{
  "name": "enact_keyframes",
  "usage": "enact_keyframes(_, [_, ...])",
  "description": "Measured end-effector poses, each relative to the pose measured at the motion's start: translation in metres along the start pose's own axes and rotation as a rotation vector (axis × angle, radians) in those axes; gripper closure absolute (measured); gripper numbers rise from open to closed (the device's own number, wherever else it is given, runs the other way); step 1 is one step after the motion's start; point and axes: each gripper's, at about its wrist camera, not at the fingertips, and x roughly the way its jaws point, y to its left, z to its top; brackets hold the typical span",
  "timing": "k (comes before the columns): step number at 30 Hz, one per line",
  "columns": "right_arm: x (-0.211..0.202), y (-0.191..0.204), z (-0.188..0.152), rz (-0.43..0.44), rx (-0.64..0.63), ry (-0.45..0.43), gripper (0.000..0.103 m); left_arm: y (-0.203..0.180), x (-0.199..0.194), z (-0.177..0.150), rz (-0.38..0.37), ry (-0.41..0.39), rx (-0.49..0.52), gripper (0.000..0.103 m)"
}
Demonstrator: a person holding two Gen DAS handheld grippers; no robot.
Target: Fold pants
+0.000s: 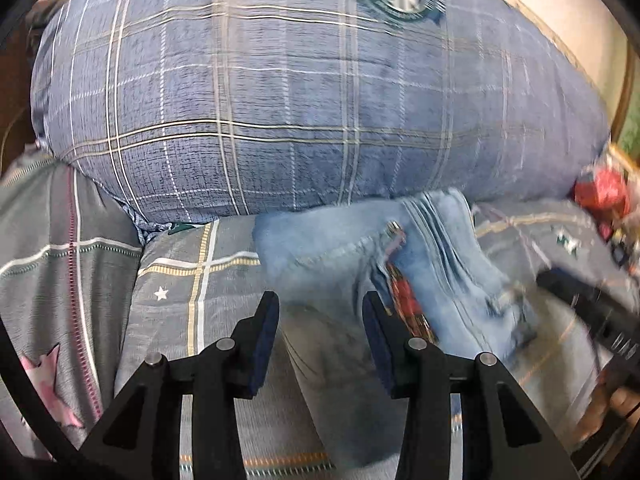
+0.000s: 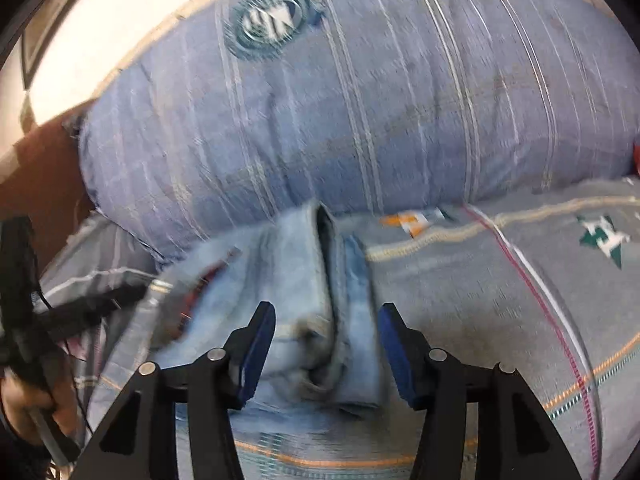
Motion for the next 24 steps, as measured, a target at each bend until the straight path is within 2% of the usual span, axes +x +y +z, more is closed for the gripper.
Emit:
enact_keyframes(3, [-0.003,0.017,0.004,0.029,-0.025,-0.011,0.046,-0.017,0.007,-0.015,0.024,0.034,0.06,0.059])
enact_keyframes(5, [0.005,0.024,0.001,0.026,-0.045,0.013,0.046,-0.025,0.014,-0.028,0.042,0.052,0.083,0.059])
enact_keyframes(9, [0.051,0.018,-0.029,-0.044,-0.094,0.179,0.043,-0.028,0.017,-0.035,0.064,0.028,0.081,0.058])
enact_keyframes(12, [0.05,0.009,-0.034,0.006,-0.058,0.142,0.043,-0.028,0.018,-0.033,0.065,0.042,0.08,0.058])
enact_keyframes(19, [0.038,0.017,-0.015,-0.009,-0.048,0.175,0.041,-0.028,0.008,-0.035,0.06,0.034,0.052,0.058])
enact_keyframes(24, [0.016,0.024,-0.018,-0.046,-0.095,0.17,0.039,-0.025,-0.001,-0.038,0.051,0.029,0.012,0.058])
